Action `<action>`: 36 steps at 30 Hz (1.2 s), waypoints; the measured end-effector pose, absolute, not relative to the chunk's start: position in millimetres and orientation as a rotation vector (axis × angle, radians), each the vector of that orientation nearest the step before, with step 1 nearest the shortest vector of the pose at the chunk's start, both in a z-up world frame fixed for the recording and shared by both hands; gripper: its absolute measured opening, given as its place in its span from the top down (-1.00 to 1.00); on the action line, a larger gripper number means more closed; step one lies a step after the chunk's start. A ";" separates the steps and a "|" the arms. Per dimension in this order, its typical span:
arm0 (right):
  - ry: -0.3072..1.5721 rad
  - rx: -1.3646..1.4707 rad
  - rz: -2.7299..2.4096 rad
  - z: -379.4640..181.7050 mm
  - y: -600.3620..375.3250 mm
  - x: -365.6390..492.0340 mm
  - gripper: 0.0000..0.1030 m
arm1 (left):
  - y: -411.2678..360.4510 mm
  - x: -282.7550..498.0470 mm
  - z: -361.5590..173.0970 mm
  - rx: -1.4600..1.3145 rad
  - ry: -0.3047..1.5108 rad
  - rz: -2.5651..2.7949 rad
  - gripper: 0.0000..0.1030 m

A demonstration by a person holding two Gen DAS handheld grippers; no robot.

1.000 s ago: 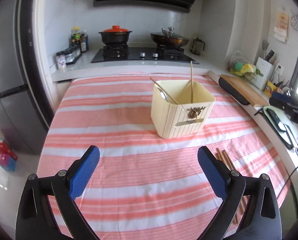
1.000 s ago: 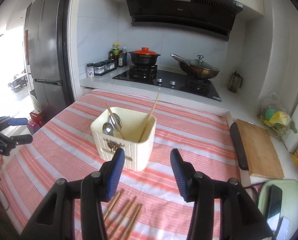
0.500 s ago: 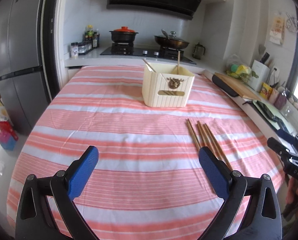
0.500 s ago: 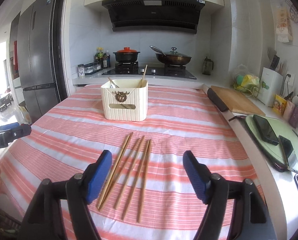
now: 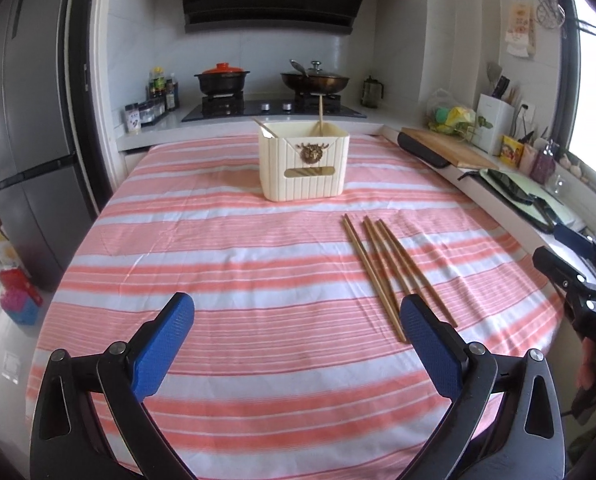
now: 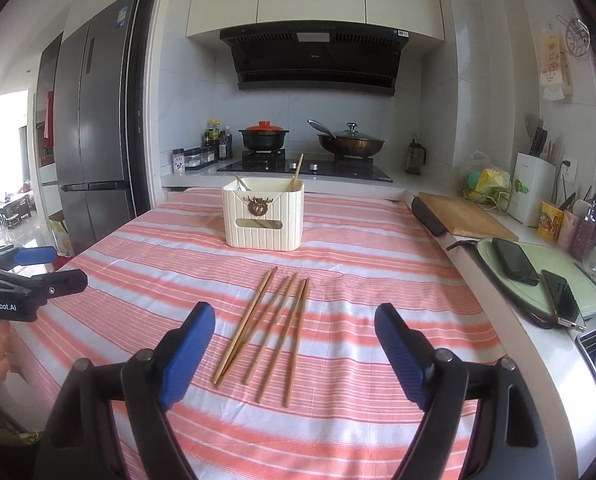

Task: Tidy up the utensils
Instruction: 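Withdraw both tools from the basket toward the loose wooden chopsticks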

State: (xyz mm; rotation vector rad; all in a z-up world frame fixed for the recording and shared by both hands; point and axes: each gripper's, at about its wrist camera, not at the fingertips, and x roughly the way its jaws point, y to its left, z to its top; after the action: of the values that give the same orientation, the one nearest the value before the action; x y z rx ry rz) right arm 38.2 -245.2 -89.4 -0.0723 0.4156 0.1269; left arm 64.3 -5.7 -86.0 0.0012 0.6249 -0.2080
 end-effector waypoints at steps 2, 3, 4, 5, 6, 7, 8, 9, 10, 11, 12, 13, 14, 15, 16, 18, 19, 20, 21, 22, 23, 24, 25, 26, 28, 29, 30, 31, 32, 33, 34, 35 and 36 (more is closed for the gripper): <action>0.397 -0.096 0.118 -86.5 -243.1 36.1 -0.63 | -2.1 64.3 -87.3 -0.011 0.627 -0.212 -0.99; 0.392 -0.102 0.112 -86.0 -242.2 36.3 -0.63 | -0.5 65.9 -88.7 -0.015 0.631 -0.208 -0.99; 0.394 -0.104 0.105 -86.7 -241.3 37.6 -0.63 | 1.4 67.4 -89.8 -0.014 0.634 -0.202 -0.99; 0.409 -0.105 0.095 -88.7 -240.4 41.1 -0.63 | 3.2 69.6 -91.0 -0.013 0.637 -0.194 -0.99; 0.432 -0.108 0.085 -91.8 -238.9 45.0 -0.63 | 4.6 71.9 -92.5 -0.011 0.639 -0.185 -0.99; 0.451 -0.113 0.079 -95.0 -237.7 48.8 -0.63 | 6.1 75.1 -94.2 -0.008 0.639 -0.177 -0.99; 0.462 -0.116 0.074 -97.9 -236.5 52.1 -0.63 | 7.3 78.2 -96.4 -0.006 0.638 -0.170 -0.99; 0.469 -0.118 0.069 -100.7 -235.7 52.9 -0.63 | 8.2 82.3 -99.1 -0.004 0.640 -0.161 -0.99; 0.477 -0.117 0.067 -102.8 -236.4 54.2 -0.63 | 8.6 87.2 -102.3 -0.002 0.646 -0.152 -0.99; 0.487 -0.114 0.065 -105.2 -237.5 56.0 -0.63 | 8.3 92.5 -105.2 -0.001 0.655 -0.144 -0.99; 0.503 -0.108 0.063 -108.1 -238.7 58.3 -0.63 | 7.3 97.2 -107.8 0.000 0.665 -0.141 -0.99; 0.521 -0.100 0.065 -111.3 -240.2 60.9 -0.63 | 5.7 101.4 -110.2 -0.002 0.673 -0.145 -0.99; 0.537 -0.092 0.070 -114.5 -242.1 63.9 -0.63 | 3.9 105.1 -112.2 -0.003 0.678 -0.152 -0.99; 0.554 -0.085 0.073 -117.9 -243.3 67.6 -0.62 | 1.7 107.9 -114.4 -0.003 0.683 -0.159 -0.99; 0.572 -0.079 0.074 -121.2 -244.8 71.4 -0.62 | -0.6 110.4 -116.7 0.002 0.687 -0.166 -0.99; 0.604 -0.062 0.071 -128.0 -248.1 79.4 -0.56 | -5.4 114.1 -120.7 0.023 0.686 -0.179 -0.99; 0.620 -0.052 0.067 -131.2 -249.6 82.6 -0.53 | -7.4 115.6 -122.5 0.033 0.683 -0.178 -0.99; 0.636 -0.040 0.063 -133.5 -250.7 86.6 -0.47 | -8.7 117.3 -124.8 0.040 0.680 -0.175 -0.99; 0.647 -0.027 0.058 -134.8 -252.0 89.6 -0.46 | -9.8 119.6 -126.8 0.043 0.681 -0.172 -0.99; 0.652 -0.013 0.054 -135.4 -253.0 91.6 -0.46 | -10.5 122.3 -129.4 0.043 0.687 -0.170 -0.99; 0.653 -0.002 0.053 -135.3 -253.2 92.7 -0.46 | -10.8 125.2 -132.2 0.038 0.696 -0.171 -0.99; 0.652 0.003 0.054 -134.9 -252.9 93.1 -0.46 | -10.9 128.3 -135.1 0.032 0.707 -0.175 -0.99; 0.650 0.001 0.052 -134.5 -251.8 93.2 -0.46 | -11.1 131.0 -138.0 0.026 0.717 -0.180 -0.99; 0.648 -0.007 0.051 -134.5 -250.6 93.0 -0.46 | -11.4 133.3 -140.4 0.024 0.722 -0.181 -0.99; 0.653 -0.025 0.051 -136.3 -248.7 93.3 -0.46 | -12.2 137.8 -145.0 0.023 0.728 -0.179 -0.99; 0.661 -0.036 0.052 -138.1 -247.2 94.0 -0.46 | -12.6 140.2 -146.9 0.020 0.732 -0.177 -0.99; 0.667 -0.044 0.051 -140.1 -246.5 94.4 -0.46 | -13.1 142.9 -147.9 0.015 0.737 -0.176 -0.99; 0.671 -0.048 0.049 -141.1 -246.9 95.0 -0.46 | -13.0 146.0 -148.2 0.003 0.740 -0.178 -0.99; 0.671 -0.045 0.046 -141.6 -248.3 95.1 -0.46 | -13.1 149.5 -148.3 -0.011 0.741 -0.182 -0.99; 0.669 -0.038 0.042 -141.9 -250.0 94.8 -0.46 | -13.3 154.1 -148.6 -0.024 0.747 -0.188 -0.99; 0.666 -0.030 0.040 -141.7 -251.5 94.9 -0.46 | -14.7 160.0 -149.6 -0.033 0.759 -0.197 -0.99; 0.664 -0.020 0.038 -142.4 -253.4 95.4 -0.46 | -17.3 165.6 -151.3 -0.036 0.774 -0.205 -0.99; 0.665 -0.010 0.036 -143.5 -255.2 96.1 -0.46 | -20.2 171.9 -153.0 -0.035 0.790 -0.207 -0.99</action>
State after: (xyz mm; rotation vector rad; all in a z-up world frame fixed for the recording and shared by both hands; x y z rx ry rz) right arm 96.1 -255.2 -143.5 -0.0102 0.6651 0.0357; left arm 171.9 -20.2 -153.0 -0.0348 0.7904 -0.2072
